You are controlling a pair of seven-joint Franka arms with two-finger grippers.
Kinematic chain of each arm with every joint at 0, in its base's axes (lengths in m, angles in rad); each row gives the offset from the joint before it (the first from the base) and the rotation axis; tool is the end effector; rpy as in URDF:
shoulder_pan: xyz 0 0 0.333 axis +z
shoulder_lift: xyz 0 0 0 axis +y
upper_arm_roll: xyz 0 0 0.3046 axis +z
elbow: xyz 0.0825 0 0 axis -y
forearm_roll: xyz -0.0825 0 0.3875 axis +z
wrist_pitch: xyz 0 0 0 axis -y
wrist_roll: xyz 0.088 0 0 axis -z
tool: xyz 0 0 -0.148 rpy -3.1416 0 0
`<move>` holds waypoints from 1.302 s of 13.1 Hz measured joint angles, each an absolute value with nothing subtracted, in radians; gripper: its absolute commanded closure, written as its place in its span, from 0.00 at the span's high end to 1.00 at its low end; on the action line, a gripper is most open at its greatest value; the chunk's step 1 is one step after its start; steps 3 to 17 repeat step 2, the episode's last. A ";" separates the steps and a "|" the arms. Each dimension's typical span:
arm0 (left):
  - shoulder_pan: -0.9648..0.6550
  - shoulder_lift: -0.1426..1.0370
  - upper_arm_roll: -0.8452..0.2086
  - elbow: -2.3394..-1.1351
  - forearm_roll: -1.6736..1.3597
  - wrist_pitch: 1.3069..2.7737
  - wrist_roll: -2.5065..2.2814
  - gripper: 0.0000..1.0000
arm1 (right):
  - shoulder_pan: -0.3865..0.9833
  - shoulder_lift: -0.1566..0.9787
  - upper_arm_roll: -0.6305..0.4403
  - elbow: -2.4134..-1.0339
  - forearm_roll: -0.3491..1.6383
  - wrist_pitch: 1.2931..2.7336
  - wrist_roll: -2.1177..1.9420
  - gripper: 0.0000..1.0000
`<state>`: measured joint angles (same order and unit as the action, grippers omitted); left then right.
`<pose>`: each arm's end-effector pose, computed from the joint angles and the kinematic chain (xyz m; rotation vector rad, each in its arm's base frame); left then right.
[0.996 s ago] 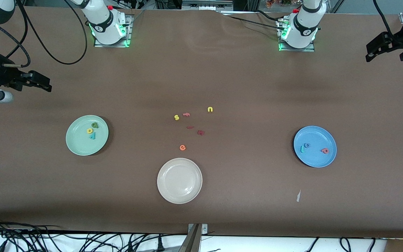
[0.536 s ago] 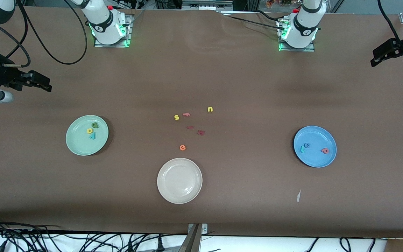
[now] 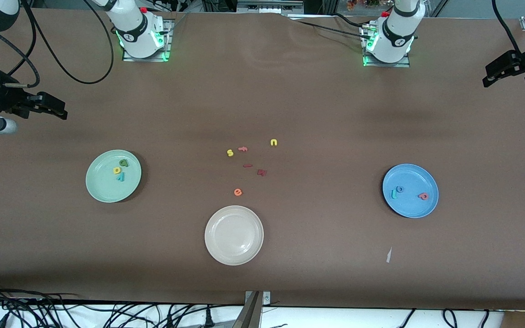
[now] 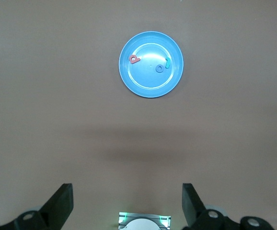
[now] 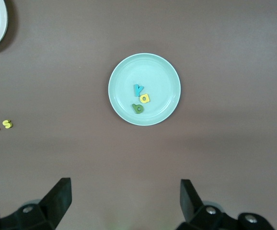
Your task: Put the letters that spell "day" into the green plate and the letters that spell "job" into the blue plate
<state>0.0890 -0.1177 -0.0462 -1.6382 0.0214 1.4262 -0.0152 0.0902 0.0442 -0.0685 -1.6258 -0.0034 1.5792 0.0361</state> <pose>0.5022 0.0237 0.5914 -3.1113 -0.0944 0.1476 0.5637 0.0123 0.5221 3.1293 -0.0224 -0.1417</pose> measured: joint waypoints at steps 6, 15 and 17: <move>0.089 -0.117 -0.046 -1.638 0.021 1.426 -0.015 1.00 | 0.090 0.044 -0.069 -1.626 -0.003 1.579 0.036 1.00; 0.089 -0.117 -0.046 -1.638 0.021 1.426 -0.015 1.00 | 0.090 0.044 -0.069 -1.626 -0.003 1.579 0.036 1.00; 0.089 -0.117 -0.046 -1.638 0.021 1.426 -0.015 1.00 | 0.090 0.044 -0.069 -1.626 -0.003 1.579 0.036 1.00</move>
